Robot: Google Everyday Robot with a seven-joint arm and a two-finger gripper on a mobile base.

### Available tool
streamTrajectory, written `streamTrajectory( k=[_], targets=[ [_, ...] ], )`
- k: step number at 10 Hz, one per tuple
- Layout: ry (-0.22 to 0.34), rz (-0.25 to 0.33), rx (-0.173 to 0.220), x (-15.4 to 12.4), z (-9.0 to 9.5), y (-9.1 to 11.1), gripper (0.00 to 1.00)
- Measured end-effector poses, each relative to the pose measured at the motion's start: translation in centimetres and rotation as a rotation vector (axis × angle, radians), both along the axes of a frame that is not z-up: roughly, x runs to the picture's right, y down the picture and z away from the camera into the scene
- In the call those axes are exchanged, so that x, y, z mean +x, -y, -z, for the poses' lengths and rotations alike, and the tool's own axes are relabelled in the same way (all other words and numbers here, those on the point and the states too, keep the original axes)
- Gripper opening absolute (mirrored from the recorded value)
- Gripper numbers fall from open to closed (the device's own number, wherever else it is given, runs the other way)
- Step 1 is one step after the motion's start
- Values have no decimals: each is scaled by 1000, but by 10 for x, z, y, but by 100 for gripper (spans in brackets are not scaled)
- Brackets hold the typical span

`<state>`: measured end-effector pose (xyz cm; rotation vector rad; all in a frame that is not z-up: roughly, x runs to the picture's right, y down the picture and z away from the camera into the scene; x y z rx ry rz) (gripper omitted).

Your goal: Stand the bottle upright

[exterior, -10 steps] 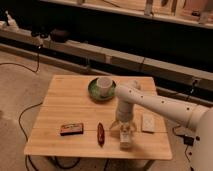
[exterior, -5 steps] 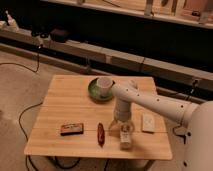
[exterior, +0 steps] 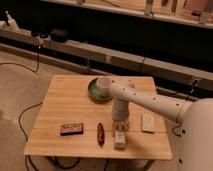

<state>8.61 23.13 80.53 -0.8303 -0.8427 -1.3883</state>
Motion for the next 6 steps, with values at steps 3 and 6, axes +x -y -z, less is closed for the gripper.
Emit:
streamTrajectory(
  k=[3,6],
  targets=[
    [51,79,51,-5,-1,9,0],
    [185,248,212,-14,5,33,0]
  ],
)
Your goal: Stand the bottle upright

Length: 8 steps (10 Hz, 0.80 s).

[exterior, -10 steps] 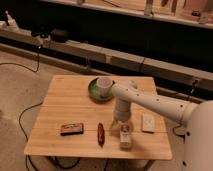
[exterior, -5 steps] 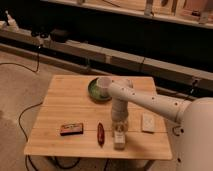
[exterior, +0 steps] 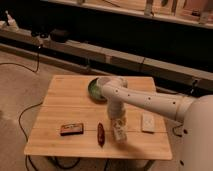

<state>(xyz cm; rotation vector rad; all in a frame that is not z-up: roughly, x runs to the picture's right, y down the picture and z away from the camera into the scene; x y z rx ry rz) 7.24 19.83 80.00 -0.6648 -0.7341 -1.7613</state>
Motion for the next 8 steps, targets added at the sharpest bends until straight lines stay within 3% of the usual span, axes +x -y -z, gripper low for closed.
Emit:
streamTrajectory(
  k=[1,2,8],
  targets=[
    [41,29,38,-6,5,5,0],
    [59,37,49,-10,8,6,0],
    [71,53,55,-9,4,7,0]
  ],
)
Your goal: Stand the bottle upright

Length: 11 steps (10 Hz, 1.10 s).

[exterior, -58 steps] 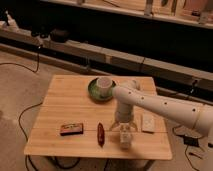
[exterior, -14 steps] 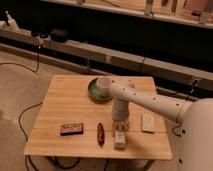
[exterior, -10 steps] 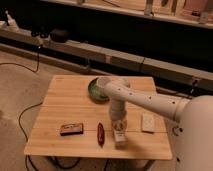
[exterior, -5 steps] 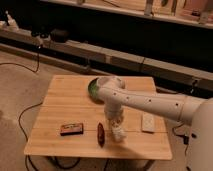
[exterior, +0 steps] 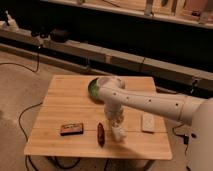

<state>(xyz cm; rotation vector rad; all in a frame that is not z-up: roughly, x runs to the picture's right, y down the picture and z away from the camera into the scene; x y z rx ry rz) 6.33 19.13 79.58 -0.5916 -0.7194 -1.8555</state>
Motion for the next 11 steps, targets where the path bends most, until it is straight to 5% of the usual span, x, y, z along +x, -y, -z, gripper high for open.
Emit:
streamTrajectory(
  k=[1,4,5,8,11],
  targets=[
    [25,15,13,-2,-4,3,0],
    [239,117,135,-24,-22,30,0],
    [378,165,216,-35,-22,46,0],
    [667,233,395,-51,-5,73,0],
    [791,276,516,-56,8,93,0]
  ],
)
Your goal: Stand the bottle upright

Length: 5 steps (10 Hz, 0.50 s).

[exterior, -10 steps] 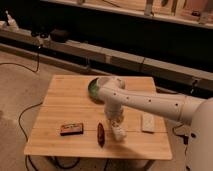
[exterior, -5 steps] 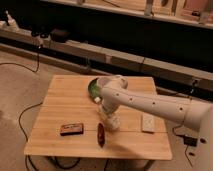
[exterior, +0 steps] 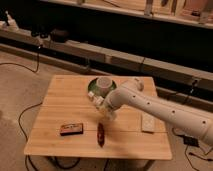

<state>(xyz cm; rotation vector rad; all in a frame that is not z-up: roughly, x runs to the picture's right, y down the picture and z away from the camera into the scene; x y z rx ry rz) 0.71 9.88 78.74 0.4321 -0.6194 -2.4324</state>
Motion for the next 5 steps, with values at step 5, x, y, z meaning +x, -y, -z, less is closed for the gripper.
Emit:
streamTrajectory(
  k=[5],
  targets=[
    [246,-3,147,-21,0,15,0]
  ],
)
